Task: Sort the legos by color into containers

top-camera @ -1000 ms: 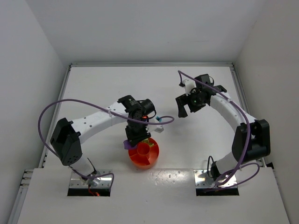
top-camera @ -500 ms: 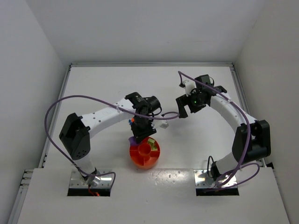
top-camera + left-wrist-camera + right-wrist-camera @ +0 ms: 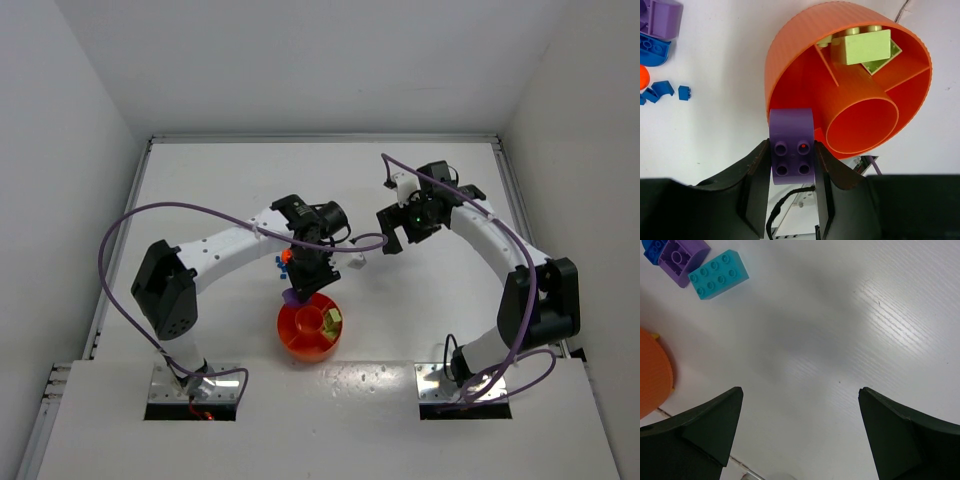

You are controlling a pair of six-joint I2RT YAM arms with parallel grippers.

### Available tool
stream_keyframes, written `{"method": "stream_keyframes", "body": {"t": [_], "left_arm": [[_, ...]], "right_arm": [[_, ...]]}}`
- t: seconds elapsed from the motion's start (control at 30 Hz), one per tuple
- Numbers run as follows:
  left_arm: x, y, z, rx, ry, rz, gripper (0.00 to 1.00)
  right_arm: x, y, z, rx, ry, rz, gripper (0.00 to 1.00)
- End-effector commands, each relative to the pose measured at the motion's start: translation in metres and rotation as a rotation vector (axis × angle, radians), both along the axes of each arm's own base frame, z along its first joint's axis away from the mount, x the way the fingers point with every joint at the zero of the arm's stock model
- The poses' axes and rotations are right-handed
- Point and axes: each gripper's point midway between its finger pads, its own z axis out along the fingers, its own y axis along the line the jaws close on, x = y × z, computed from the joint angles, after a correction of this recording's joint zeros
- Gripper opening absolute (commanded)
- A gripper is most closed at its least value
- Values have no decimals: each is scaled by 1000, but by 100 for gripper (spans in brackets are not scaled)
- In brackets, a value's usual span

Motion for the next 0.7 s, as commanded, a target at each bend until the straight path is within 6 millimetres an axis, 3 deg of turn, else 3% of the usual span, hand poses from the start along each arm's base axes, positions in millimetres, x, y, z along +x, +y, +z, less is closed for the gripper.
{"method": "stream_keyframes", "body": {"t": [0.0, 0.3, 0.67], "left_arm": [[-3, -8, 9, -36, -13, -11, 35], [-7, -18, 12, -103, -35, -71, 37], [-17, -5, 5, -69, -25, -96, 37]], "right_arm": [[4, -2, 10, 6, -50, 1, 99], [4, -2, 10, 6, -50, 1, 99], [4, -2, 10, 6, -50, 1, 99]]}}
